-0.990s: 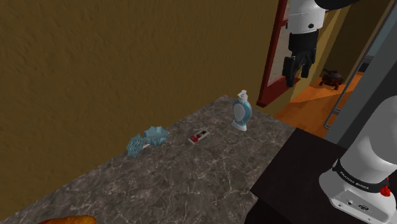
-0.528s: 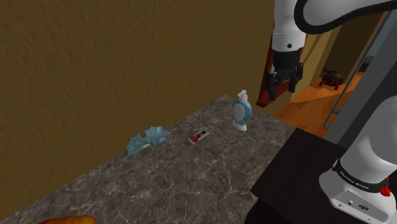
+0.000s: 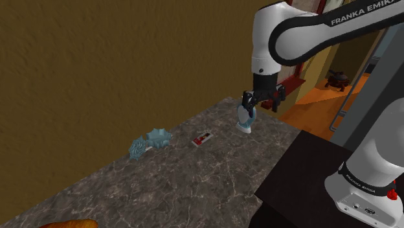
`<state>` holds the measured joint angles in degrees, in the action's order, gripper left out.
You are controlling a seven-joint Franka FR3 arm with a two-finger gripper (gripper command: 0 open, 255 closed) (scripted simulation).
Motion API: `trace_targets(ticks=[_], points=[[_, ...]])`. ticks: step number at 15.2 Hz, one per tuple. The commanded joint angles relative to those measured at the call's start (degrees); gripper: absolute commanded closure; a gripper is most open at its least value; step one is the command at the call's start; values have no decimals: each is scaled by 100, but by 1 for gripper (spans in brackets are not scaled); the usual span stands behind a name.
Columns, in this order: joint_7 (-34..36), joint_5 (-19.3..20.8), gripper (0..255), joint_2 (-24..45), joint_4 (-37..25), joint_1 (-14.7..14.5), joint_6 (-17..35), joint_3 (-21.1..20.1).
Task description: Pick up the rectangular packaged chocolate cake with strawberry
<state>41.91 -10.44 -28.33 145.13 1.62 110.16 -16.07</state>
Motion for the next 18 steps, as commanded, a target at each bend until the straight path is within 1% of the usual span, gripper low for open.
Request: trace_targets(ticks=[1, 4, 6, 10, 14, 18], points=[[535, -64, 0, 409, -61, 59, 428, -237], [1311, -25, 0, 1064, -255, 178, 988, -549], [1854, 85, 0, 1533, -429, 267, 1337, -730], [3017, 524, 0, 2522, -877, 407, 1944, -975], [4225, 1160, 0, 3528, -1452, 386, 2383, -967], [5320, 1749, 0, 4472, -2140, 174, 2645, -707]])
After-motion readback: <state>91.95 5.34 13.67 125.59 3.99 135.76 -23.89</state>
